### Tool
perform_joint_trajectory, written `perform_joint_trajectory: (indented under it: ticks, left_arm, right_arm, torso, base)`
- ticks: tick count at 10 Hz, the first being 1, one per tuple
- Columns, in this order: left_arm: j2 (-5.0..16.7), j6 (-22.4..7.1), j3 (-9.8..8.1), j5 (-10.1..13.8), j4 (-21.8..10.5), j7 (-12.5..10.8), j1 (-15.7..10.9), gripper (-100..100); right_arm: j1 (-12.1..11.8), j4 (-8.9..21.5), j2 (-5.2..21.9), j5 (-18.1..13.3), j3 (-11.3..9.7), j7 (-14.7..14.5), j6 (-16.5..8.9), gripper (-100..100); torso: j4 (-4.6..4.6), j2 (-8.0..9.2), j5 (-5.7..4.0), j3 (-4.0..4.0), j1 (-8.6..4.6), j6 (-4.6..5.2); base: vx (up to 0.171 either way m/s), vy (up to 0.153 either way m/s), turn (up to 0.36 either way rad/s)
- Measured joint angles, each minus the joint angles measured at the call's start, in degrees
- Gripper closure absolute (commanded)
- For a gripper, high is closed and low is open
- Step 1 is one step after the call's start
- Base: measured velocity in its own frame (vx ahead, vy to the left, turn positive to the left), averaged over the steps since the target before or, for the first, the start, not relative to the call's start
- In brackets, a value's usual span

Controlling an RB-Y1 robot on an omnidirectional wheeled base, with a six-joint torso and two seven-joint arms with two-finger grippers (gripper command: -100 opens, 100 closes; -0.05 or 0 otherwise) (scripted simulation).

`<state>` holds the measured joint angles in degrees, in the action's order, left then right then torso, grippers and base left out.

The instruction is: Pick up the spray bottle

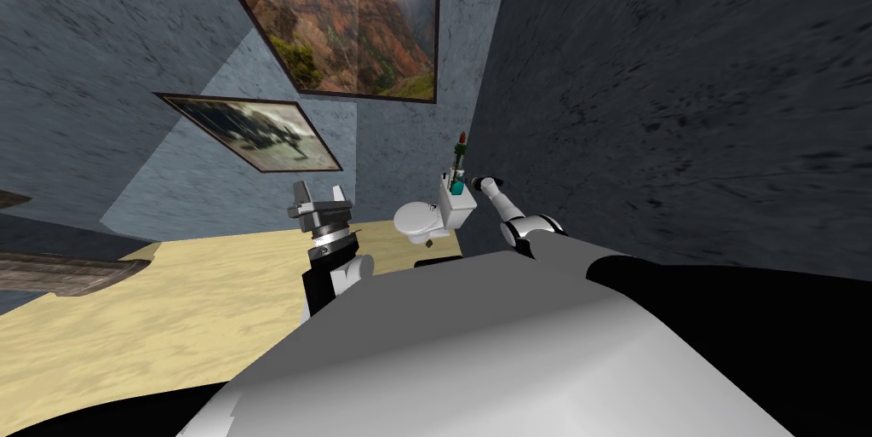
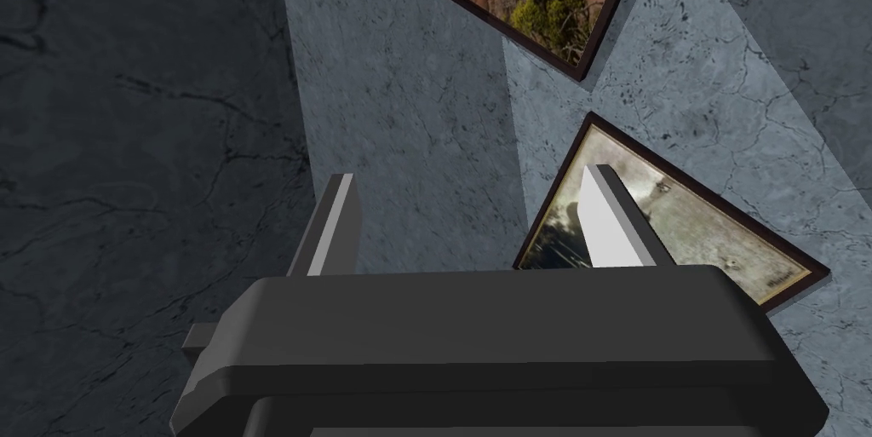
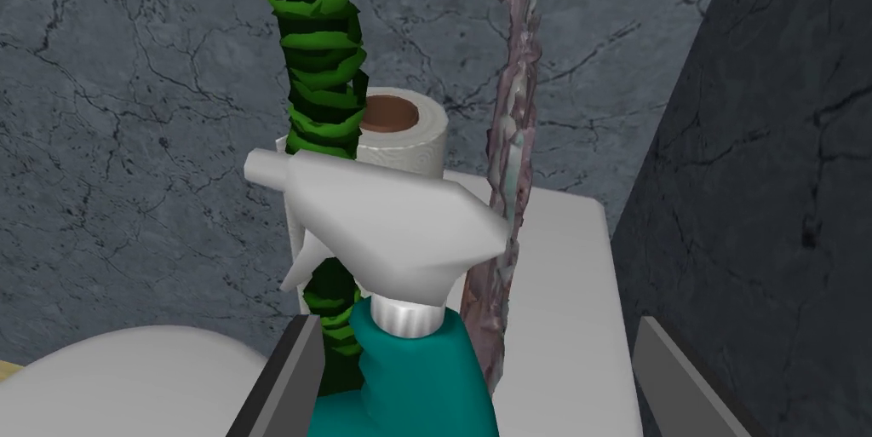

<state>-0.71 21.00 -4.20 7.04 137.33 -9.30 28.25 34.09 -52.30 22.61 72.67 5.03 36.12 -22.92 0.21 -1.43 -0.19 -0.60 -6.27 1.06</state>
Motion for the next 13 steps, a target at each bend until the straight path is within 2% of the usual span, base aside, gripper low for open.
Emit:
perform_joint_trajectory:
  ticks: [1,2,3,4,5,6,9,10,13]
  left_arm:
    - [0.0,0.0,0.00,0.0,0.0,0.0,0.0,0]
    - [0.0,0.0,0.00,0.0,0.0,0.0,0.0,0]
    - [0.0,0.0,-0.01,0.0,0.0,0.0,0.0,0]
    - [0.0,0.0,0.00,0.0,0.0,0.0,0.0,0]
    - [0.0,0.0,0.00,0.0,0.0,0.0,0.0,0]
    - [0.0,0.0,0.00,0.0,0.0,0.0,0.0,0]
    - [0.0,0.0,0.00,0.0,0.0,0.0,0.0,0]
    - [0.0,0.0,0.00,0.0,0.0,0.0,0.0,0]
    - [0.0,0.0,0.02,0.0,0.0,0.0,0.0,0]
  right_arm:
    - [2.1,2.9,-1.7,0.1,0.4,-1.1,0.3,-100]
    - [5.3,7.9,-3.6,2.4,1.2,-4.2,0.6,-100]
    - [4.2,3.7,-4.6,-3.0,-0.3,1.0,0.6,-100]
    - [5.7,4.6,-5.3,-5.2,-0.1,3.2,0.4,-100]
    - [7.4,6.4,-5.7,-6.6,0.2,2.5,0.5,-100]
    - [8.0,7.3,-5.8,-7.1,0.3,2.0,0.4,-100]
    - [8.2,7.7,-5.8,-7.3,0.4,1.6,0.4,-100]
    - [8.2,7.7,-5.8,-7.3,0.4,1.6,0.4,-100]
    - [8.8,7.4,-4.1,-7.6,0.2,1.2,-0.9,-100]
  torso:
    - [-0.01,-0.01,-0.02,-0.01,-0.04,-0.03]
    - [0.01,0.08,-0.02,0.03,-0.04,-0.04]
    - [0.10,0.29,-0.02,0.19,-0.06,-0.16]
    - [0.12,0.30,0.02,0.21,0.17,-0.20]
    - [0.10,0.20,0.05,0.15,0.25,-0.18]
    - [0.08,0.15,0.05,0.12,0.22,-0.13]
    - [0.08,0.11,0.04,0.10,0.16,-0.10]
    - [0.10,0.20,0.05,0.14,0.23,-0.13]
    - [0.09,0.10,0.21,0.10,0.94,-0.15]
  base:
    - [-0.037,-0.030,0.030]
    - [-0.069,-0.061,0.043]
    - [-0.035,-0.029,0.029]
    - [0.006,-0.010,-0.025]
    - [0.005,-0.008,-0.021]
    - [0.005,-0.006,-0.018]
    - [0.000,-0.001,-0.001]
    - [-0.001,0.078,0.044]
    - [0.012,0.202,-0.043]
